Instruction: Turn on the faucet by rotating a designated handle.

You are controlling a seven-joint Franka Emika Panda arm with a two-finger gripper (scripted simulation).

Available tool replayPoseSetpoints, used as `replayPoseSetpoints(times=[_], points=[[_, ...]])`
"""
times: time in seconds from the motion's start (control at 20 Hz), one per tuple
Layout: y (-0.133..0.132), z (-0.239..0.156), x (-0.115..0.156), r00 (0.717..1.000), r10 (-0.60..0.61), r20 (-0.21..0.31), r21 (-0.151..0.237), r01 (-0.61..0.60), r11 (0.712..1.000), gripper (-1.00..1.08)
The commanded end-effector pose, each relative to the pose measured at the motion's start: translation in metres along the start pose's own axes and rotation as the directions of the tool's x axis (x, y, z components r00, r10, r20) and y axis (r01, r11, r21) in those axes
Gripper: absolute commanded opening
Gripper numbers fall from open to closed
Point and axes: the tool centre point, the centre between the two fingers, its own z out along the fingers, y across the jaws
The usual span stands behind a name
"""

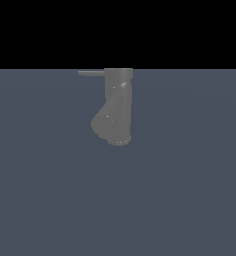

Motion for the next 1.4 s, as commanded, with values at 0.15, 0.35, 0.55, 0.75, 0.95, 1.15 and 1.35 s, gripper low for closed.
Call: replayPoseSetpoints(times=[0.15,0.35,0.55,0.75,0.95,1.15,1.35], points=[[0.0,0.001,0.001,1.0,0.003,0.004,0.004,-0.003,1.0,-1.0],[-0.002,0.007,0.005,1.0,0.015,0.021,0.018,-0.015,1.0,-1.0],[-0.002,0.01,0.005,0.999,0.015,0.028,0.024,-0.016,1.0,-1.0],[-0.002,0.009,0.007,0.999,0.022,0.026,0.023,-0.023,0.999,-1.0],[-0.003,0.008,0.013,0.999,0.048,0.026,0.024,-0.048,0.999,-1.0],[-0.004,0.006,0.024,0.995,0.093,0.026,0.026,-0.093,0.995,-1.0],[-0.005,0.004,0.039,0.987,0.156,0.025,0.029,-0.157,0.987,-1.0]])
